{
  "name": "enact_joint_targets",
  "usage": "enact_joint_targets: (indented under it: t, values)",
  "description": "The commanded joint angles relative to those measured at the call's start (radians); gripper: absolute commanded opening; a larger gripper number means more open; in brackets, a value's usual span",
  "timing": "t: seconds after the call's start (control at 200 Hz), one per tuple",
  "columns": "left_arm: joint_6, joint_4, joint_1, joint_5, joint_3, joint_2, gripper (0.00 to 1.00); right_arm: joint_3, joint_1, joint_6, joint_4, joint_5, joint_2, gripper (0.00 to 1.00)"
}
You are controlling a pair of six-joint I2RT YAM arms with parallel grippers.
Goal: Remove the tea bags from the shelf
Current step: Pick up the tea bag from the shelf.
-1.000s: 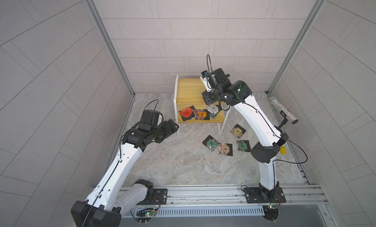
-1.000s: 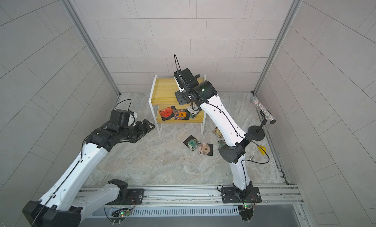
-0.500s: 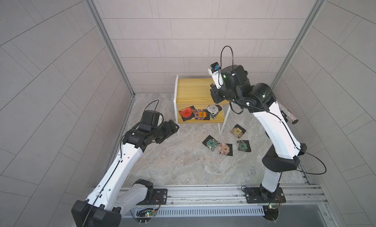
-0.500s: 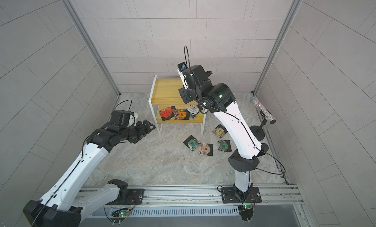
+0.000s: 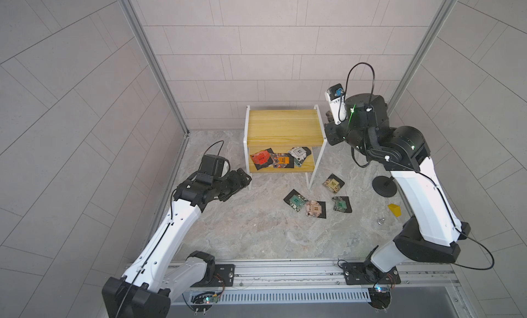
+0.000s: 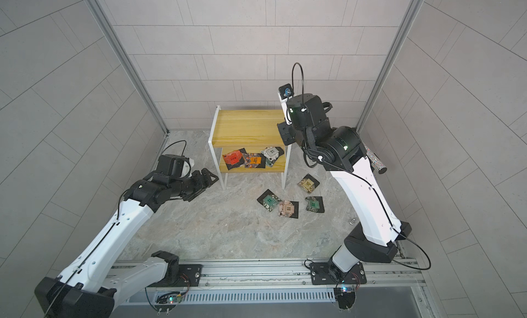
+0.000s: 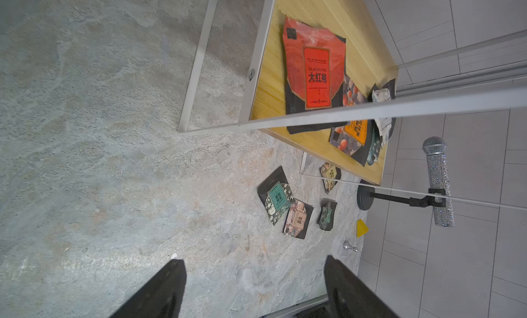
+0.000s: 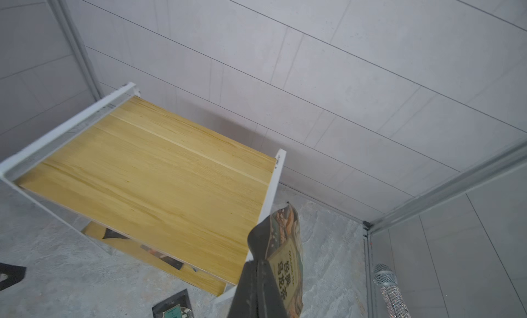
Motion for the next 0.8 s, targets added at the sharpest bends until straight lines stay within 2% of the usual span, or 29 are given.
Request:
enact_joint_targets:
  t: [0.0, 0.135, 0.435, 0.515, 0.6, 0.795]
  values:
    - [0.028, 0.007, 0.003, -0.015, -0.017, 0.006, 0.84, -0.119, -0.085, 0.026, 0.041, 0.010, -0.080, 0.00]
    - [0.038, 0.009, 0.003, -0.011, -0.025, 0.013, 0.84, -0.315, -0.212, 0.081, 0.120, -0.073, -0.156, 0.00]
    - [0.067, 0.016, 0.004, -0.013, -0.055, 0.032, 0.84, -0.674, -0.368, 0.163, 0.363, -0.189, -0.194, 0.00]
    - [0.068, 0.026, 0.004, -0.021, -0.074, 0.031, 0.84, -0.757, -0.405, 0.198, 0.445, -0.234, -0.178, 0.00]
    - [0.066, 0.046, 0.004, -0.019, -0.097, 0.030, 0.84, -0.825, -0.423, 0.212, 0.520, -0.224, -0.146, 0.00]
    - [0.068, 0.053, 0.002, -0.029, -0.124, 0.032, 0.84, -0.865, -0.437, 0.246, 0.612, -0.207, -0.017, 0.00]
